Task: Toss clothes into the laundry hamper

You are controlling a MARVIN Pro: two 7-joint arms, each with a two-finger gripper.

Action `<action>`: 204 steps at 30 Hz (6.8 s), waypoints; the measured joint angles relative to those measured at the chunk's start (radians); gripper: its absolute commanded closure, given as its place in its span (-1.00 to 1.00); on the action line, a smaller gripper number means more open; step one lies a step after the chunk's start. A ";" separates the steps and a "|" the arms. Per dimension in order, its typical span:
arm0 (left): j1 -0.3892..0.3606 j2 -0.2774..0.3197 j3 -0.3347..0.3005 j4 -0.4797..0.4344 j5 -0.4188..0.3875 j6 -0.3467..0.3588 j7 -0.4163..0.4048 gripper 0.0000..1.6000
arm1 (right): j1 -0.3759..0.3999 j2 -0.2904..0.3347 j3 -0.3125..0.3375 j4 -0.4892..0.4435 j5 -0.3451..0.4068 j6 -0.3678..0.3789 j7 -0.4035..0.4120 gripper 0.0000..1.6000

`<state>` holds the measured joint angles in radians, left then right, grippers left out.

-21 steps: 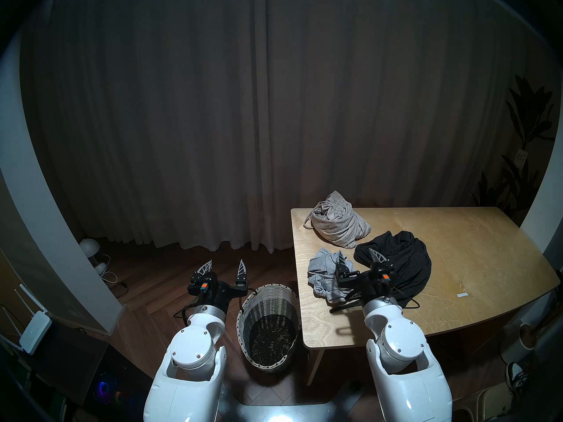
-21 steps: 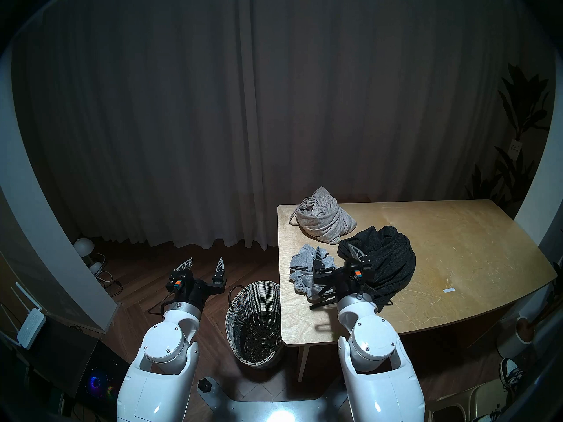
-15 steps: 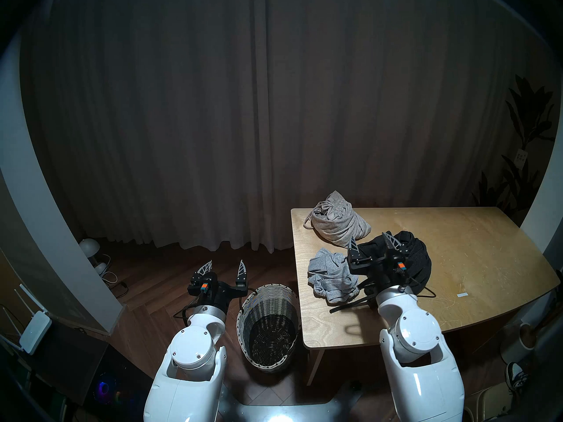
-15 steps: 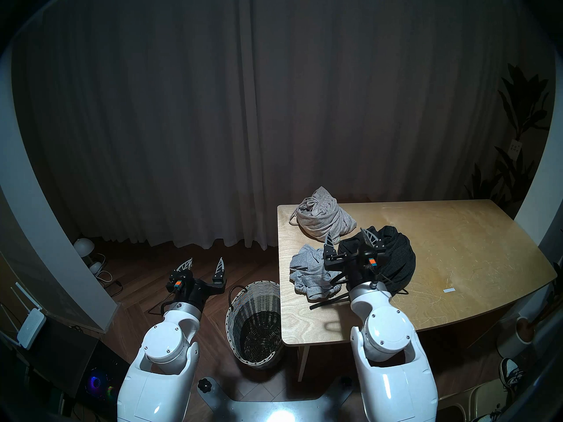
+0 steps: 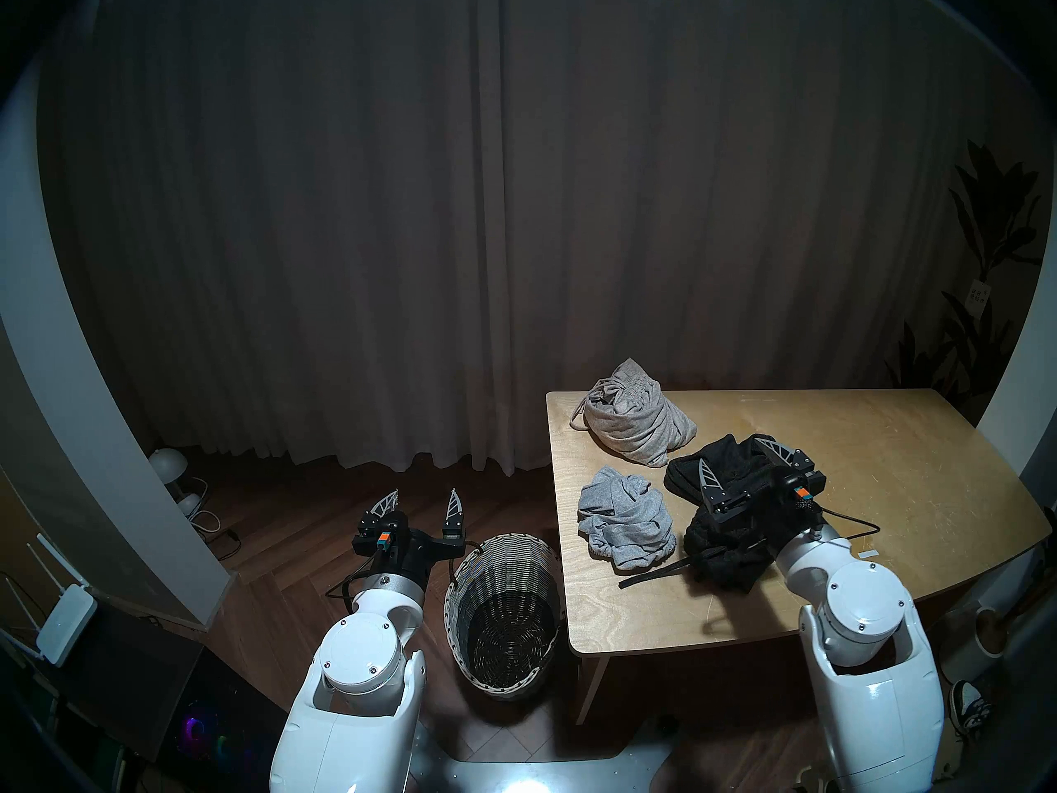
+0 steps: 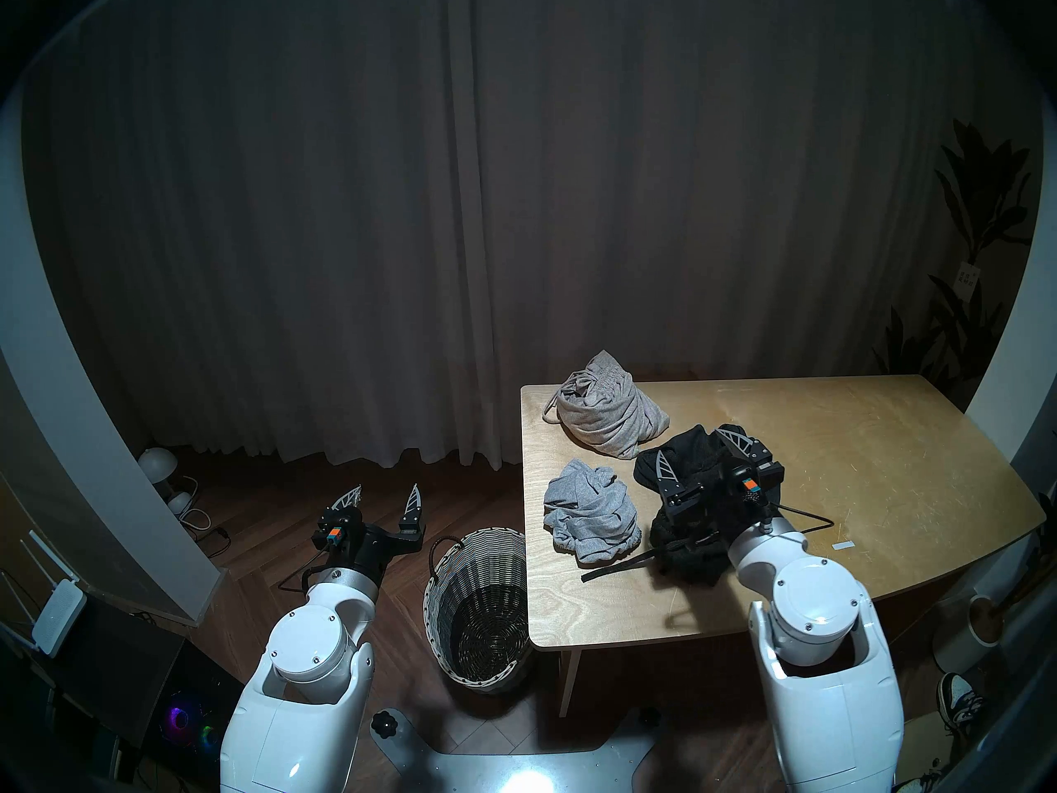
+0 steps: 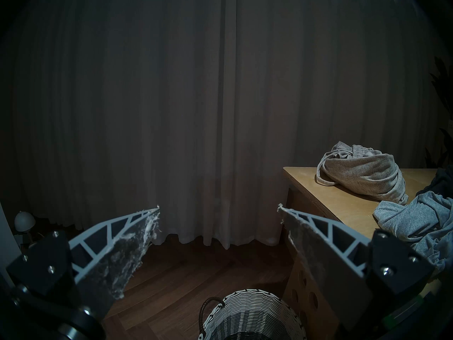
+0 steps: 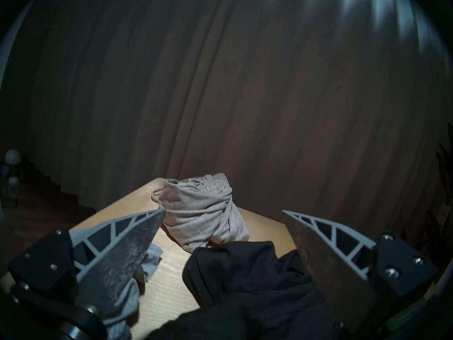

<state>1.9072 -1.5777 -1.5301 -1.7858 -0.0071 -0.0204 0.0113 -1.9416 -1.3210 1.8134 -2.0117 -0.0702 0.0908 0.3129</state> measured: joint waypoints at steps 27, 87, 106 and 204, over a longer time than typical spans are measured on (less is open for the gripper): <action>0.000 0.000 0.000 0.009 0.000 0.000 -0.001 -1.00 | 0.126 0.295 0.322 0.167 -0.080 -0.207 0.306 -1.00; -0.002 0.000 0.000 0.015 0.000 0.000 -0.002 -1.00 | 0.708 0.374 -0.347 0.926 -0.433 -0.650 0.537 1.00; -0.002 0.000 0.001 0.025 0.000 0.000 -0.003 -1.00 | 0.862 0.348 -0.141 0.731 -0.168 -0.671 0.526 1.00; -0.015 0.000 0.002 0.082 0.001 0.000 -0.005 -1.00 | 1.724 -0.288 -0.490 0.380 0.043 -0.297 -0.020 1.00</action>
<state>1.8925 -1.5776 -1.5282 -1.7038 -0.0062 -0.0206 0.0063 -0.2173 -1.6089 1.3237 -1.6320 -0.0272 -0.2061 0.2932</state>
